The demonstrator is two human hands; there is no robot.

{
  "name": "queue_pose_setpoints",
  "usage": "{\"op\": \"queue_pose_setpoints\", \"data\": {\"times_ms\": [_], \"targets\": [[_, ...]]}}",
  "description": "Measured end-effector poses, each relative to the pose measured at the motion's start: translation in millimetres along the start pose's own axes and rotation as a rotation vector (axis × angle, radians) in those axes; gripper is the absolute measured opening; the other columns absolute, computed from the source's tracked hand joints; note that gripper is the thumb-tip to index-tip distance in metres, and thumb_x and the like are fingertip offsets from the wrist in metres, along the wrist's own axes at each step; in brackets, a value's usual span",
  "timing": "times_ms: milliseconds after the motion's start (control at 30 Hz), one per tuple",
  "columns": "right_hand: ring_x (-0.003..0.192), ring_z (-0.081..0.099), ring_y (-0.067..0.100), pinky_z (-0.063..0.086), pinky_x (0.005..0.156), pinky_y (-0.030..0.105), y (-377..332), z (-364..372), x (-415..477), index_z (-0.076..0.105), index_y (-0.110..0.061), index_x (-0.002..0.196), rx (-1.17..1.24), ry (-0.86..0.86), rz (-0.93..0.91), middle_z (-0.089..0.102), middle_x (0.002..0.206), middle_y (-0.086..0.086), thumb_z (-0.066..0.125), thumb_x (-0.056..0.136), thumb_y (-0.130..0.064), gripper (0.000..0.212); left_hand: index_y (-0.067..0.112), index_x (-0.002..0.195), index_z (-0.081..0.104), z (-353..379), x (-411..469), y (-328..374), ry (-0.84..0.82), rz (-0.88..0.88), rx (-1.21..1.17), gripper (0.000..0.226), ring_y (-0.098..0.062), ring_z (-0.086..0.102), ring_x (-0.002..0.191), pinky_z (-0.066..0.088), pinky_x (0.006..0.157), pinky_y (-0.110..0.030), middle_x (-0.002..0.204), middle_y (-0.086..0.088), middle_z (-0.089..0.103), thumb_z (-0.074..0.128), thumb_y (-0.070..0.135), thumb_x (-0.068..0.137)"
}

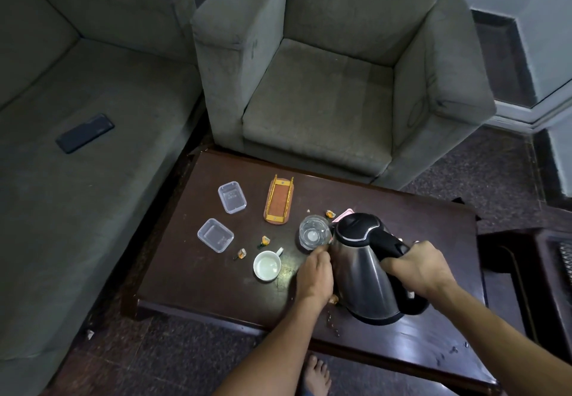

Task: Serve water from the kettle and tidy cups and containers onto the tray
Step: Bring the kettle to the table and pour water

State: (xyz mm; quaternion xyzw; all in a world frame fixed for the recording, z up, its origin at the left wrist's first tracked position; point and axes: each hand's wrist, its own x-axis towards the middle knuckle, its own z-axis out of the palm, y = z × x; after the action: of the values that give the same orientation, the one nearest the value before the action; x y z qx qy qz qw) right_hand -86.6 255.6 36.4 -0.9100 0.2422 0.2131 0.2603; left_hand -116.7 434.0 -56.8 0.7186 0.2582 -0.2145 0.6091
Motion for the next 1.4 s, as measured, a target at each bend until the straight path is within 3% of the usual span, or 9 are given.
{"op": "queue_pose_setpoints", "data": {"times_ms": [133,233,467,600,700,833,1033,1233,1400], "targets": [[0.05,0.052,0.023,0.043,0.05,0.032,17,-5,-18,0.051,-0.008,0.051,0.195,0.03,-0.012,0.054,0.052,0.005,0.075,0.061,-0.015,0.027,0.017,0.125,0.071,-1,-3,21,0.004,0.051,-0.084,0.043,-0.022,0.062,0.122,0.046,0.109,-0.038,0.13,-0.003,0.071,0.037,0.016,0.099],[0.044,0.045,0.017,0.039,0.05,0.028,28,-9,-32,0.046,-0.014,0.046,0.3,0.051,-0.035,0.047,0.044,-0.003,0.072,0.063,-0.007,0.032,0.024,0.118,0.073,1,-13,43,-0.004,0.105,-0.061,0.048,-0.012,0.058,0.111,0.042,0.094,-0.027,0.117,0.008,0.068,0.034,0.029,0.091],[0.041,0.047,0.013,0.039,0.046,0.028,30,-43,-63,0.052,-0.008,0.051,0.391,0.123,-0.104,0.052,0.045,-0.001,0.069,0.051,-0.024,0.024,0.015,0.103,0.073,0,-37,92,-0.047,0.196,0.063,0.038,-0.026,0.064,0.106,0.046,0.086,-0.035,0.103,-0.003,0.074,0.035,0.019,0.104],[0.04,0.042,0.009,0.035,0.045,0.027,26,-74,-84,0.046,-0.018,0.047,0.412,0.145,-0.161,0.045,0.043,-0.006,0.065,0.046,-0.03,0.022,0.022,0.125,0.07,-3,-62,126,-0.024,0.297,0.209,0.04,-0.027,0.063,0.117,0.03,0.074,-0.026,0.123,-0.005,0.074,0.034,0.021,0.107],[0.041,0.043,0.009,0.035,0.047,0.028,27,-98,-99,0.044,-0.018,0.047,0.407,0.185,-0.173,0.045,0.043,-0.007,0.065,0.045,-0.032,0.025,0.03,0.131,0.067,-4,-87,152,-0.043,0.323,0.22,0.042,-0.025,0.061,0.122,0.036,0.082,-0.03,0.131,0.0,0.071,0.033,0.034,0.107],[0.039,0.046,0.009,0.037,0.046,0.027,28,-130,-120,0.049,-0.019,0.047,0.434,0.231,-0.205,0.05,0.042,-0.005,0.064,0.043,-0.035,0.022,0.022,0.132,0.066,2,-119,182,-0.058,0.357,0.132,0.041,-0.03,0.057,0.129,0.042,0.102,-0.034,0.137,-0.006,0.066,0.035,0.026,0.106],[0.042,0.048,0.009,0.04,0.049,0.028,39,-167,-146,0.054,-0.017,0.049,0.458,0.28,-0.201,0.052,0.044,-0.005,0.067,0.048,-0.028,0.017,0.011,0.127,0.063,18,-152,208,-0.101,0.351,0.177,0.04,-0.035,0.055,0.127,0.041,0.107,-0.04,0.135,-0.012,0.065,0.034,0.027,0.105],[0.044,0.054,0.011,0.043,0.048,0.028,66,-200,-160,0.057,-0.013,0.054,0.514,0.3,-0.192,0.058,0.048,-0.001,0.066,0.051,-0.022,0.013,0.01,0.103,0.067,47,-175,231,-0.132,0.397,0.201,0.036,-0.038,0.06,0.115,0.046,0.1,-0.043,0.12,-0.014,0.071,0.036,0.029,0.104],[0.051,0.064,0.017,0.055,0.053,0.037,102,-226,-161,0.063,-0.006,0.064,0.524,0.301,-0.158,0.064,0.054,0.002,0.069,0.057,-0.016,0.013,0.011,0.08,0.055,82,-188,240,-0.121,0.423,0.249,0.031,-0.04,0.06,0.106,0.042,0.086,-0.041,0.11,-0.017,0.071,0.036,0.024,0.102]]}}
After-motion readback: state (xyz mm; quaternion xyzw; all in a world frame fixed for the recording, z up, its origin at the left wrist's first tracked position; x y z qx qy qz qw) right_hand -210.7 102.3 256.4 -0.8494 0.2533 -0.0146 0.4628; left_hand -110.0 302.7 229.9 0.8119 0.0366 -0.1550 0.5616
